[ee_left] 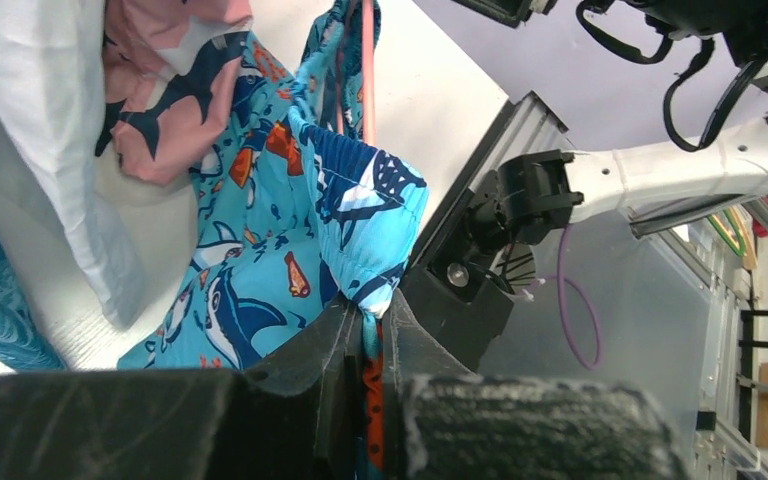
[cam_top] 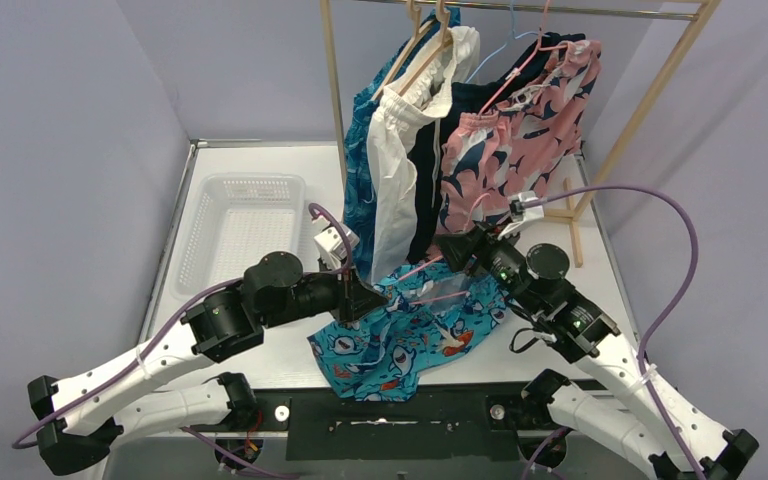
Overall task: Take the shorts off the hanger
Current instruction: Pick up the hanger from the clothes rod.
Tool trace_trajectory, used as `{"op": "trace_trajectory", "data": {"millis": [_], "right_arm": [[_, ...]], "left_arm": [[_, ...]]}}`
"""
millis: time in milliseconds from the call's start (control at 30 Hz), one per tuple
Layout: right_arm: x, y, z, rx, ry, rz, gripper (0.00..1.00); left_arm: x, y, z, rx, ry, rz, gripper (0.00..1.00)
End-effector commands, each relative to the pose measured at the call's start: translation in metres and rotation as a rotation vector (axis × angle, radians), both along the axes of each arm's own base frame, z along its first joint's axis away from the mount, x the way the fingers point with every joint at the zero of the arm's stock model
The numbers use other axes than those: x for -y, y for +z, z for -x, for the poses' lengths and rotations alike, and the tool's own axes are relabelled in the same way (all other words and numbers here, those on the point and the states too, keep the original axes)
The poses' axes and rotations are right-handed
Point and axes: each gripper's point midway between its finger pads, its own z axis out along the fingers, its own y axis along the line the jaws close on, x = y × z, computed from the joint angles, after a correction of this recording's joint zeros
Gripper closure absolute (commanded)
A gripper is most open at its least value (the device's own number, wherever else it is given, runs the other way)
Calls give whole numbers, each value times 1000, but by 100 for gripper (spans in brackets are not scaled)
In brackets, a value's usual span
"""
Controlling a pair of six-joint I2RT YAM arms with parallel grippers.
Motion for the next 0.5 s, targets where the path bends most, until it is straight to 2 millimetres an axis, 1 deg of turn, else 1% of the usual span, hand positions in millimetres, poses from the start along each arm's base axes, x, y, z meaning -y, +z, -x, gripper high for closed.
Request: {"op": "trace_trajectory", "data": {"millis": [0, 100, 267, 333, 400, 433, 467], "right_arm": [[24, 34, -7, 111, -144, -82, 50], [26, 30, -5, 98, -144, -72, 54], [10, 24, -2, 58, -71, -86, 66], [6, 23, -2, 46, -58, -106, 69], [5, 22, -2, 43, -58, -125, 70], [5, 22, -2, 45, -62, -136, 74], [7, 23, -2, 50, -68, -140, 83]], "left_arm": [[2, 56, 5, 81, -26, 171, 100], [1, 57, 6, 83, -25, 177, 100], [3, 62, 7, 85, -38, 180, 100], [5, 67, 8, 89, -48, 185, 100], [7, 67, 7, 90, -52, 184, 100], [8, 66, 7, 89, -52, 182, 100], [8, 66, 7, 88, -51, 183, 100]]}}
